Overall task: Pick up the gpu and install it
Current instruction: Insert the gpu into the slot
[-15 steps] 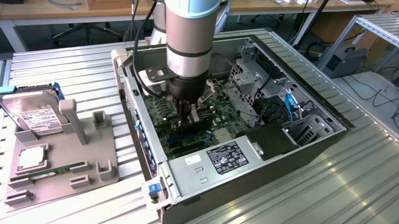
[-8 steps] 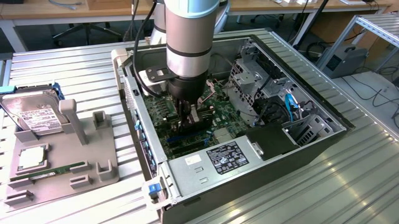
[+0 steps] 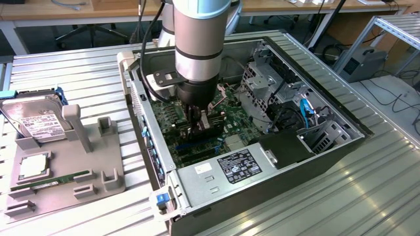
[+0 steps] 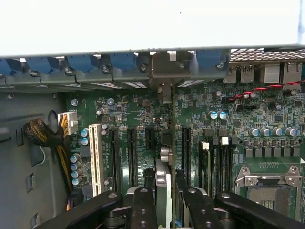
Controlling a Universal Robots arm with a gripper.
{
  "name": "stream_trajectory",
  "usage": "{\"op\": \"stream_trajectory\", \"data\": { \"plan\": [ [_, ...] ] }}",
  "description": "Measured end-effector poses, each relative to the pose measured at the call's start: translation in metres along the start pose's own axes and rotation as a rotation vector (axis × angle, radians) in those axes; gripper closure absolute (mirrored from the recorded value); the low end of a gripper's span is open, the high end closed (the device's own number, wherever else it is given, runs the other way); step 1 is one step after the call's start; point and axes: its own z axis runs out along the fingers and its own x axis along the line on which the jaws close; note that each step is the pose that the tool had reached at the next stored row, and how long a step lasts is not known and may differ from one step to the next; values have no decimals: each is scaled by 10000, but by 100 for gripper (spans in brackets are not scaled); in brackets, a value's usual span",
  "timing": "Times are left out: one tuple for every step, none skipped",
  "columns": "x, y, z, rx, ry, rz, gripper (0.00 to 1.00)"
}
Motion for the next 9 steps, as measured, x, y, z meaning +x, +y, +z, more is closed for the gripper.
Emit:
{"op": "stream_trajectory", "data": {
  "plan": [
    [0,0,3,-1,1,0,73],
    [0,1,7,-1,2,0,73],
    [0,1,13,-2,2,0,73],
    [0,1,18,-1,1,0,73],
    [-1,1,23,0,0,0,73],
    [-1,1,27,1,-2,0,73],
    [-1,1,28,1,-2,0,73],
    [-1,1,28,0,-2,0,73],
    [-1,2,28,0,-1,0,73]
  ]
}}
